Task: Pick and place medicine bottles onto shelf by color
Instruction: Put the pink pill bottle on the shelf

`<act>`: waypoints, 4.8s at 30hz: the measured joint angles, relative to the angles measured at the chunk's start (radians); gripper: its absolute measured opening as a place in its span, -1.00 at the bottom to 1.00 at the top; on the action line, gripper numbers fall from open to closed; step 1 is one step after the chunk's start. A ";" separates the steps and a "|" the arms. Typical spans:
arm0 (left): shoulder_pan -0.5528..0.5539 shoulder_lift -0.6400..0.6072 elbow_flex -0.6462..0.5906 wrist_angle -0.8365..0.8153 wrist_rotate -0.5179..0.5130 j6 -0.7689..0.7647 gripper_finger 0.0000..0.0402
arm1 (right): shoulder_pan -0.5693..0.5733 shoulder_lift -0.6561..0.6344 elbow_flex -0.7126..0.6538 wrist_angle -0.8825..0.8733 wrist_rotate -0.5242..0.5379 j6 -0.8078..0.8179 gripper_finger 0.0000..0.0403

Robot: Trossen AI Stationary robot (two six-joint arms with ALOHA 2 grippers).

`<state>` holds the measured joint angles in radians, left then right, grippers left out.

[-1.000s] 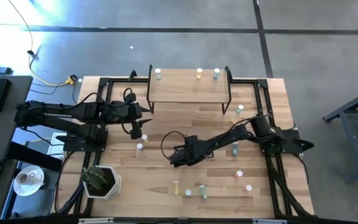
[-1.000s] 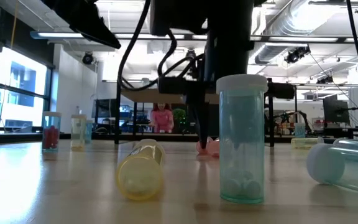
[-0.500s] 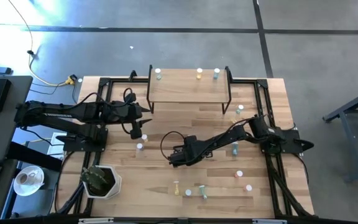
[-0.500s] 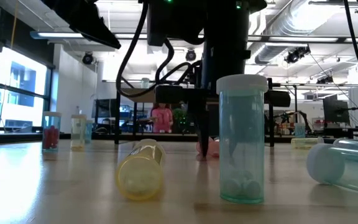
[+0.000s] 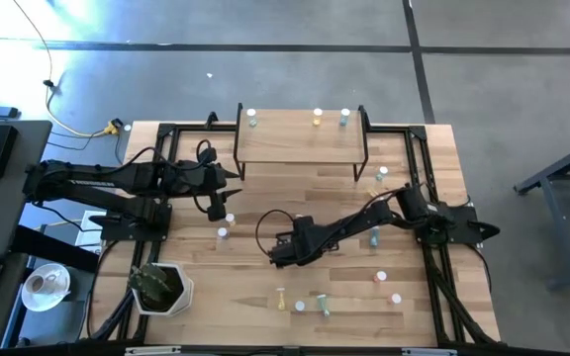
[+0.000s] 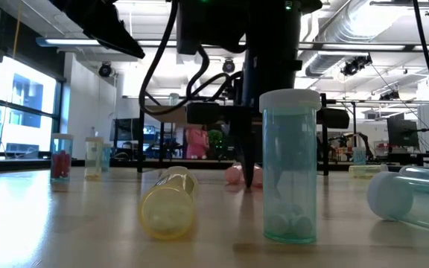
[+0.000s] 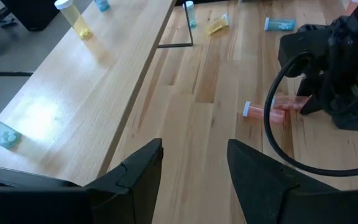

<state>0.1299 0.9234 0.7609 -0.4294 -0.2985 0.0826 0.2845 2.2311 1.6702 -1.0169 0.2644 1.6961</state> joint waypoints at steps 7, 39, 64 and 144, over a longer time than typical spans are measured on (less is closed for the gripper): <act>0.000 0.000 0.000 0.000 0.001 0.000 -0.14 | 0.014 0.001 -0.001 -0.004 0.008 0.006 -0.53; 0.001 0.003 0.032 -0.017 0.216 -0.040 -0.14 | 0.119 -0.183 -0.003 -0.041 0.313 -0.271 -0.54; 0.113 0.238 0.204 -0.024 0.349 0.078 -0.14 | -0.058 -0.460 -0.001 0.152 0.266 -1.455 -0.54; 0.145 0.245 0.219 0.185 0.381 0.069 -0.43 | -0.292 -0.502 -0.001 0.320 -0.114 -1.775 -0.50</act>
<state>0.2749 1.1683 0.9798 -0.2440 0.0822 0.1513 -0.0071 1.7290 1.6691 -0.6968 0.1506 -0.0792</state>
